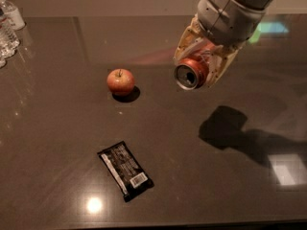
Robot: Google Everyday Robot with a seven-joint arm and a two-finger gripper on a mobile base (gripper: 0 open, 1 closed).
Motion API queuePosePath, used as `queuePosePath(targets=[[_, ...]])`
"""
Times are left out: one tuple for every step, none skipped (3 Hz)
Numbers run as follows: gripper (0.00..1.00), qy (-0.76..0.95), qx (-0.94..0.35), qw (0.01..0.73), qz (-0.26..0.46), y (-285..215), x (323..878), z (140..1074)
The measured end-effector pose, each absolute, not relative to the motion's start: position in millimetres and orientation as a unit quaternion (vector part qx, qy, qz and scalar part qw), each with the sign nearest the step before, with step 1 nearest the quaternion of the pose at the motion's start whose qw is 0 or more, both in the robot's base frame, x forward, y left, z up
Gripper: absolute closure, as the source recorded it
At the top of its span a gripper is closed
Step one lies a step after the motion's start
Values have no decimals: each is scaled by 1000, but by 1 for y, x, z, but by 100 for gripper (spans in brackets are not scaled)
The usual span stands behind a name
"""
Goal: Pick coke can
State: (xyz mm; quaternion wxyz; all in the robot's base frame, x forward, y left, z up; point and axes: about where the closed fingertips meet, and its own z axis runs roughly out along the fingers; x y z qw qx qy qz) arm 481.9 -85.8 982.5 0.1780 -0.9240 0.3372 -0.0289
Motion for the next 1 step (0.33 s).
queuePosePath(targets=[[100,337,-924,178,-29,-86,482,983]])
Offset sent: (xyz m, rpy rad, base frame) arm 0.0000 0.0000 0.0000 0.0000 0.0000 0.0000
